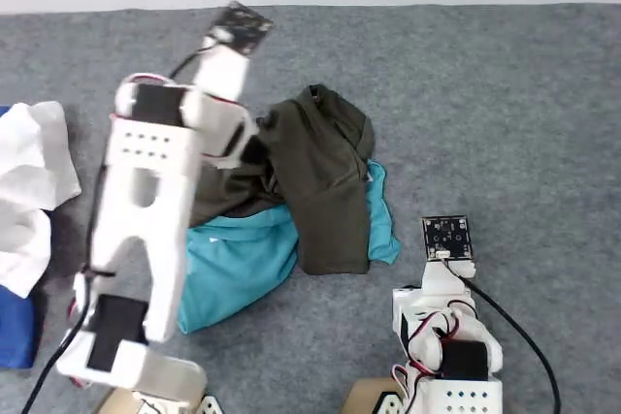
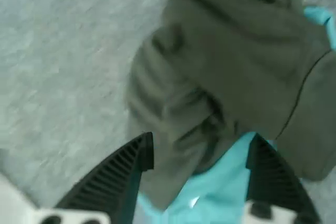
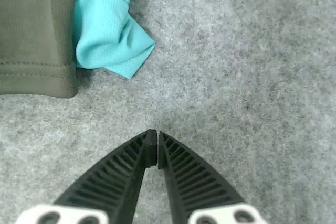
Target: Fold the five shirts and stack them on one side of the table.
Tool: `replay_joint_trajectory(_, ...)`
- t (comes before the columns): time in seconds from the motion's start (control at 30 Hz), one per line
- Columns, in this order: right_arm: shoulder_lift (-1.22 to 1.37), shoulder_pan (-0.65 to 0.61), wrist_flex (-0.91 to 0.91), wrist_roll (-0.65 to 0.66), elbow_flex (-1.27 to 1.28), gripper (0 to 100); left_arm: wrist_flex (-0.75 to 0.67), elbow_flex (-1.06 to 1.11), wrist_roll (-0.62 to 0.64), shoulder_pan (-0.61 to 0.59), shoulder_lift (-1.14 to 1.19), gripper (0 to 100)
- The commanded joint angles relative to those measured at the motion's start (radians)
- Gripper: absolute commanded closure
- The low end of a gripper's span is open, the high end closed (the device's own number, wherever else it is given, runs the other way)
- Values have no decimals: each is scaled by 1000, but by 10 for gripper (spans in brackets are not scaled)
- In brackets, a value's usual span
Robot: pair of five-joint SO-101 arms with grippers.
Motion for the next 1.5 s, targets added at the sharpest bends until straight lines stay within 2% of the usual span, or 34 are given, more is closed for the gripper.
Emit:
replay_joint_trajectory(0.0, -7, 5, 4, 12, 15, 987, -95, -2, 61, 48, 46, 714)
replay_joint_trajectory(0.43, -7, 5, 4, 12, 15, 987, -259, -10, 41, 63, 471, 731)
replay_joint_trajectory(0.5, -7, 5, 4, 12, 15, 987, -241, -36, 6, 61, 497, 806)
replay_joint_trajectory(0.6, -7, 5, 4, 12, 15, 987, -190, -93, -15, 61, 506, 991)
replay_joint_trajectory(0.8, -7, 5, 4, 12, 15, 987, 3, -305, -28, 8, 505, 996)
replay_joint_trajectory(0.97, -7, 5, 4, 12, 15, 987, 170, -641, 51, -137, 470, 996)
replay_joint_trajectory(1.17, -7, 5, 4, 12, 15, 987, 227, -960, 100, -368, 431, 996)
replay_joint_trajectory(1.47, -7, 5, 4, 12, 15, 987, 232, -1150, 98, -799, 439, 996)
